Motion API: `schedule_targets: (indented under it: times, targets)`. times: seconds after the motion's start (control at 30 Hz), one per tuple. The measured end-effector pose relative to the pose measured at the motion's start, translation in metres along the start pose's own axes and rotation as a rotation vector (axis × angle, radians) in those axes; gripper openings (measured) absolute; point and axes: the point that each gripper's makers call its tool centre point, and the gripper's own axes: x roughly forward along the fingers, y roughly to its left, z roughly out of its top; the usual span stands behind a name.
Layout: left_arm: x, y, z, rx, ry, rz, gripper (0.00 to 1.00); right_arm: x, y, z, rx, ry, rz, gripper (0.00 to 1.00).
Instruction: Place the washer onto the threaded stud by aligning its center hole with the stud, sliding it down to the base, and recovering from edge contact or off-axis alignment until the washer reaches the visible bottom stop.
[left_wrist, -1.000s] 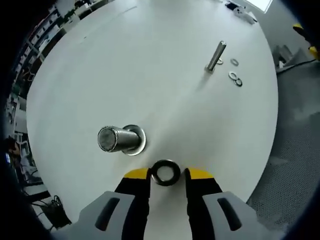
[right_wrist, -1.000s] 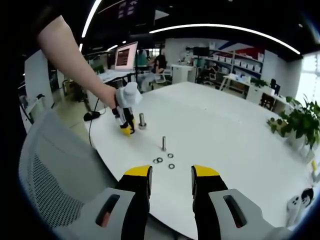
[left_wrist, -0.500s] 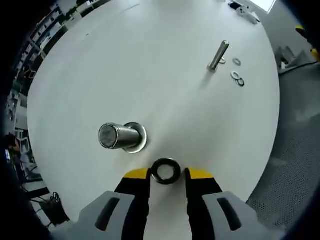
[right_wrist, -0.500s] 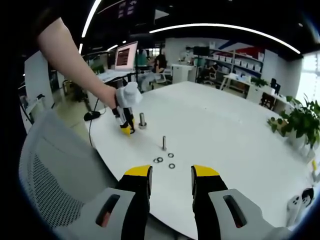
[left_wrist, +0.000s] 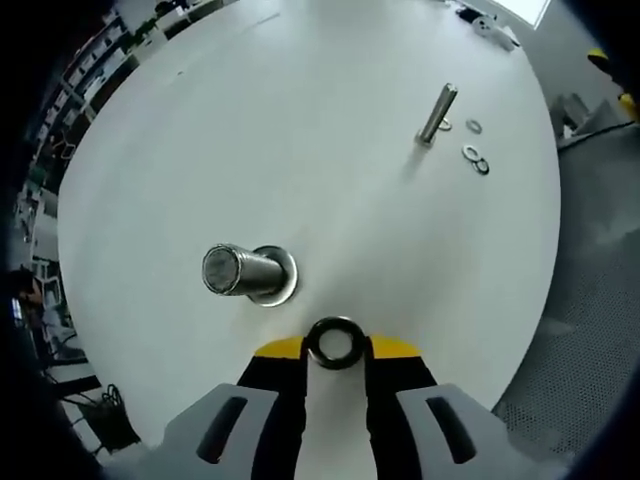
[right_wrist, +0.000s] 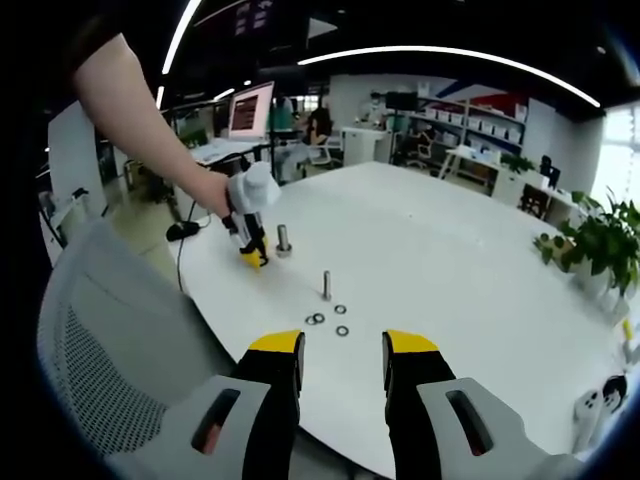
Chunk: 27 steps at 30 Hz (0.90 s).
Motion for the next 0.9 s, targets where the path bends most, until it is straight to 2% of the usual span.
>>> schedule_targets:
  times: [0.1,0.17,0.53,0.73,0.9]
  targets:
    - [0.0,0.001,-0.001,0.008,0.002,0.006,0.19,0.0,0.0,0.0,0.0,0.0,0.0,0.33]
    - [-0.003,0.001,0.002,0.037,-0.021,0.021,0.19,0.0,0.0,0.0,-0.002,0.001,0.001,0.33]
    - [-0.015,0.002,0.007,0.043,-0.054,0.035,0.19,0.0,0.0,0.001,-0.001,-0.004,0.0,0.33]
    - [-0.03,0.007,0.01,0.011,-0.103,0.03,0.19,0.0,0.0,0.001,0.0,-0.006,-0.002,0.33]
    - [-0.046,0.008,0.018,0.04,-0.149,0.045,0.19,0.0,-0.001,0.001,0.0,-0.004,-0.003,0.33]
